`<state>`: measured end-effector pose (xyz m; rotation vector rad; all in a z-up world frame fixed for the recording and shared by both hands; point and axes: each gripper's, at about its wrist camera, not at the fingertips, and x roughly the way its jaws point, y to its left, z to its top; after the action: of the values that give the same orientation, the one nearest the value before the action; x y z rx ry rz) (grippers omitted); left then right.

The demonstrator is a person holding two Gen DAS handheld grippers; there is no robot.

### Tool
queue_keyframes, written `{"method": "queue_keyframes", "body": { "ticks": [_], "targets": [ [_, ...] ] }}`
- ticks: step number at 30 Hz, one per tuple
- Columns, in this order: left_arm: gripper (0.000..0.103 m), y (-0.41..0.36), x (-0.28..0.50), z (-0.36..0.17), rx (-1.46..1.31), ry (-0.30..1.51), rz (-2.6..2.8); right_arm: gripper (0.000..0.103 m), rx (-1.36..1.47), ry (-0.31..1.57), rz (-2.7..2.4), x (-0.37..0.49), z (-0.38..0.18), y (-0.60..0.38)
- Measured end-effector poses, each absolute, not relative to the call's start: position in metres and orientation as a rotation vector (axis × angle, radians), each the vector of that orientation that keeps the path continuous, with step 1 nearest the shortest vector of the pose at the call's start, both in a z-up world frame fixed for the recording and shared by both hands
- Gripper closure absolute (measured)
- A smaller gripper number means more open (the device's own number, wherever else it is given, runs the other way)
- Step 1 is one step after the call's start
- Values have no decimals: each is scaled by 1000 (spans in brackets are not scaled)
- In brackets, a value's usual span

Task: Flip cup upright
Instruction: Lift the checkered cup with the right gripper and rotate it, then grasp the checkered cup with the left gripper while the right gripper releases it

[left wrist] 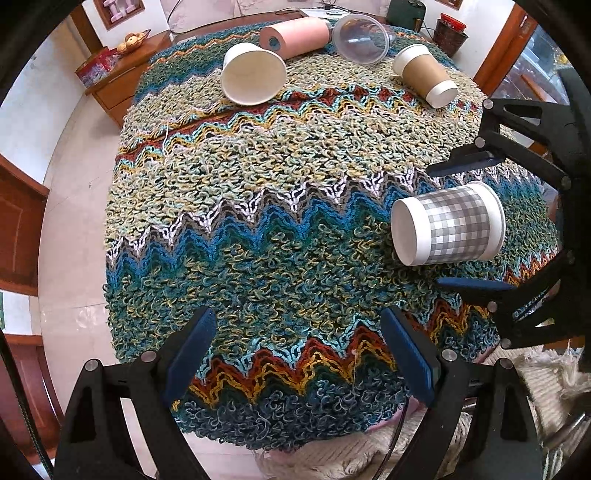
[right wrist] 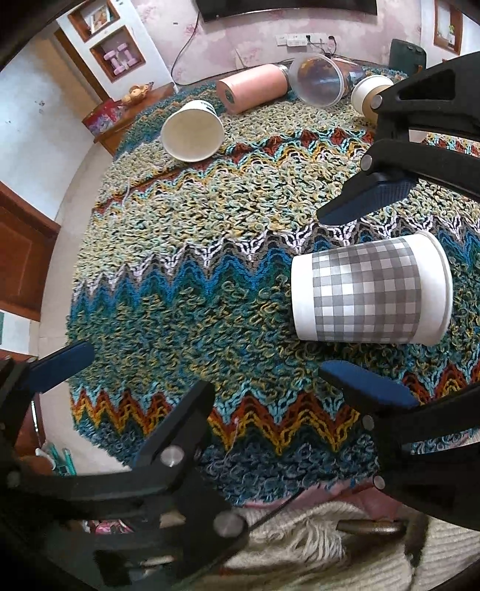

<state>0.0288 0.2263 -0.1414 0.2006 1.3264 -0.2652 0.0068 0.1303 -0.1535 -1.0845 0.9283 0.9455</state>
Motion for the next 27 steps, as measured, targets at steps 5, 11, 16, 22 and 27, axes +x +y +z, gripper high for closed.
{"method": "queue_keyframes", "body": {
  "ticks": [5,11,16,22,27],
  "targets": [
    [11,220,28,-133,242,1307,-298,27,-1040,912,943,0,-135,121],
    [11,205,26,-120,353,1257,-359,27,-915,950,878,0,-114,100],
    [11,183,22,-113,491,1202,-438,27,-751,1016,804,3,-103,76],
    [11,159,16,-120,666,1161,-549,27,-514,1080,680,11,-99,40],
    [11,141,15,-130,790,1141,-624,27,-309,1123,586,9,-103,8]
  ]
}}
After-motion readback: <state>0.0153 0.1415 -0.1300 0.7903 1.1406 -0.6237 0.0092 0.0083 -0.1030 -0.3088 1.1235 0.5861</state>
